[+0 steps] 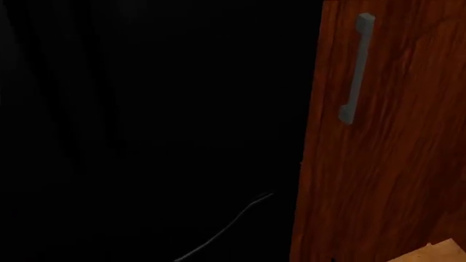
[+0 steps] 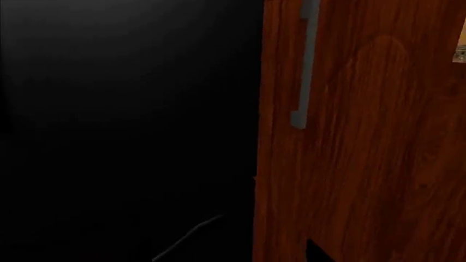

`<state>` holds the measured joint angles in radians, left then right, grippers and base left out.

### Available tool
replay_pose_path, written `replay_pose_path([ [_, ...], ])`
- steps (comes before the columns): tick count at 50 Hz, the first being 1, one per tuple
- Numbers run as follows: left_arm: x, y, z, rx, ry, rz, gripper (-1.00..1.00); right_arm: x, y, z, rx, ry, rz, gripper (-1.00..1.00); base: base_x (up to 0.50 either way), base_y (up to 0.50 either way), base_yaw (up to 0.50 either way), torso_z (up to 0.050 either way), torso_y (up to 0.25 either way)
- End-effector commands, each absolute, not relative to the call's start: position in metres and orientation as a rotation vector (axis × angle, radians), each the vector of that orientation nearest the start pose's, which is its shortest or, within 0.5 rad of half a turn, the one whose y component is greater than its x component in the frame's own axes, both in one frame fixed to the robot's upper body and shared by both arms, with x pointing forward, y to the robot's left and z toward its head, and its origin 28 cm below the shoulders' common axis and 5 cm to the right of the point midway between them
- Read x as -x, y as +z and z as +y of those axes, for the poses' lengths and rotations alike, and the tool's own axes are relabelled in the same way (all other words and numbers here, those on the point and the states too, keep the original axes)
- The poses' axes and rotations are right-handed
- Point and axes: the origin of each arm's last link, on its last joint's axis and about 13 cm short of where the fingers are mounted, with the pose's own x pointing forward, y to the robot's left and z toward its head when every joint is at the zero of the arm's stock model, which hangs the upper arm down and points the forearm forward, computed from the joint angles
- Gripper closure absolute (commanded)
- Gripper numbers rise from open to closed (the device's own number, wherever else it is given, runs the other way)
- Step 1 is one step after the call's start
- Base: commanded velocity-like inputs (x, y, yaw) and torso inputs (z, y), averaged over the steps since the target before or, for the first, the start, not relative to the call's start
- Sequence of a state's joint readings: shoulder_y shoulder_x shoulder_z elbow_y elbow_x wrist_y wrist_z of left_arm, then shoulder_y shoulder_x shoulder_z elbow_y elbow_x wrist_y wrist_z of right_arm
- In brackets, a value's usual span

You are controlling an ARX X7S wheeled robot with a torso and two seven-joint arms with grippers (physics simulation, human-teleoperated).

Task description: Navigate to the stove.

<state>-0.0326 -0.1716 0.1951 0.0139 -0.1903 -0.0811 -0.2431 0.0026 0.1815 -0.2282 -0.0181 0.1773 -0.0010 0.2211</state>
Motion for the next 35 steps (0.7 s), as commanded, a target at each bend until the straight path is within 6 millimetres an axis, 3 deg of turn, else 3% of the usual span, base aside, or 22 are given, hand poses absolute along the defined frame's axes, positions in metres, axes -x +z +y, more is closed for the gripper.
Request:
replay_pose_path([
  [1, -0.212, 0.0144, 0.2059, 0.012, 0.018, 0.039, -1.0, -0.2064, 0.0136, -0.0943, 0.009, 0.004, 0.012, -1.0, 0.0, 0.0, -0.5, 0.0, 0.0],
  [35, -0.2119, 0.0146, 0.2059, 0.012, 0.016, 0.037, -1.0, -0.2057, 0.0145, -0.0954, -0.007, 0.0, 0.011, -1.0, 0.0, 0.0, -0.5, 0.0, 0.0],
])
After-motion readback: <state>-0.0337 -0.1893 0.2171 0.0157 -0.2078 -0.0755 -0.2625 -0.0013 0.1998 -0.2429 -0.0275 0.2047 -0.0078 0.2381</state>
